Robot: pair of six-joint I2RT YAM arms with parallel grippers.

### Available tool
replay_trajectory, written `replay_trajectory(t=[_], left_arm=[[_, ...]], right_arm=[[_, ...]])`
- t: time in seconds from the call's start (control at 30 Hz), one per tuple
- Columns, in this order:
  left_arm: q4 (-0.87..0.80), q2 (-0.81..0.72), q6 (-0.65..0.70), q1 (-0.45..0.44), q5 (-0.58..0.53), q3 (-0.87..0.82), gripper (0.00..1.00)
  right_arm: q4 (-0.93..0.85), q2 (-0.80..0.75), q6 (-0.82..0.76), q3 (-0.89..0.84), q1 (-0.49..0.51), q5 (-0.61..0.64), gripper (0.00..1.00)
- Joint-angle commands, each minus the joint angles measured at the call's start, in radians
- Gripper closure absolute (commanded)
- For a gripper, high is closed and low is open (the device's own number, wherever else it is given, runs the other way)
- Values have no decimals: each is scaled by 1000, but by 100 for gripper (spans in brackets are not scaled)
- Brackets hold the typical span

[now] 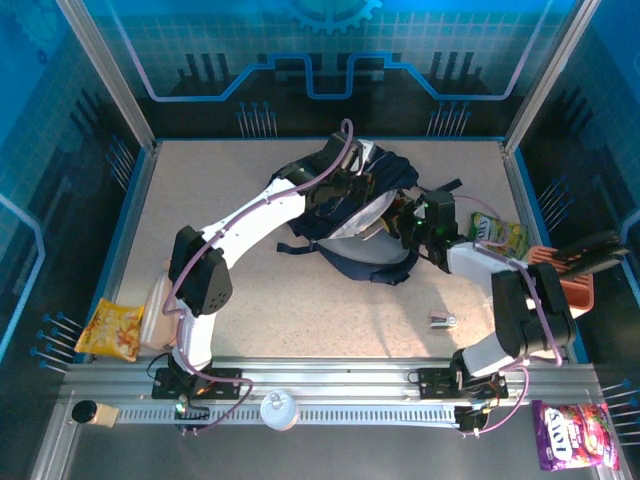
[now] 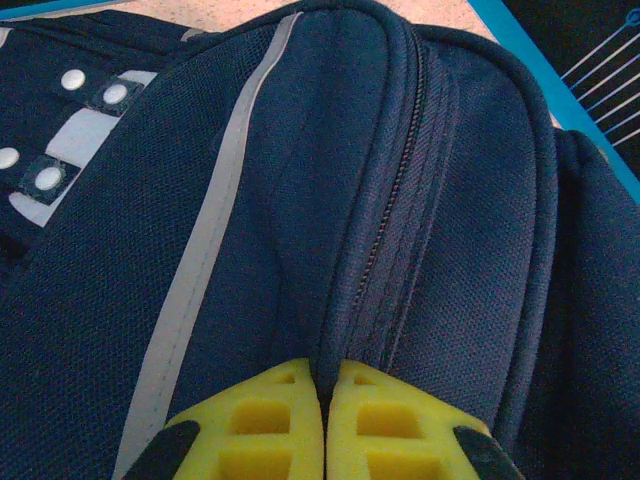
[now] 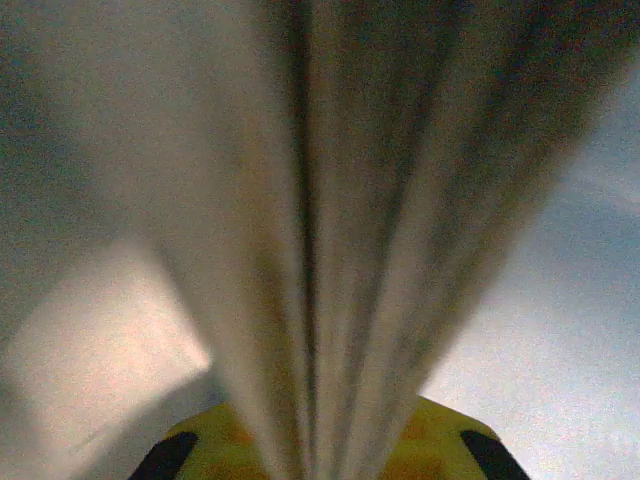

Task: Pack the student bag
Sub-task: Place the book in the student bag.

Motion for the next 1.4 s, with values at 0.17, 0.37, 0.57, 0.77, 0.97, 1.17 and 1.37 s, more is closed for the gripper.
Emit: replay_trajectory(t=[0.17, 0.37, 0.57, 0.77, 0.97, 1.17, 1.37], left_arm=[[129, -92, -45, 20, 64, -17, 100], [136, -106, -63, 30, 69, -31, 100], [138, -109, -72, 39, 73, -38, 100], [142, -111, -86, 51, 74, -54, 100], [144, -121, -88, 61, 80, -74, 100], [158, -120, -97, 63, 89, -85, 100], [152, -120, -99, 64, 98, -84, 100]], right_arm=[[182, 218, 70, 136, 58, 46, 100], [135, 295, 58, 226, 82, 66, 98], [77, 314, 36, 258, 80, 36, 83], [-6, 209, -2, 197, 64, 29, 56], [-103, 91, -59, 104, 45, 26, 51], [-163, 87, -83, 82, 41, 50, 56], [-144, 163, -87, 147, 54, 32, 68]])
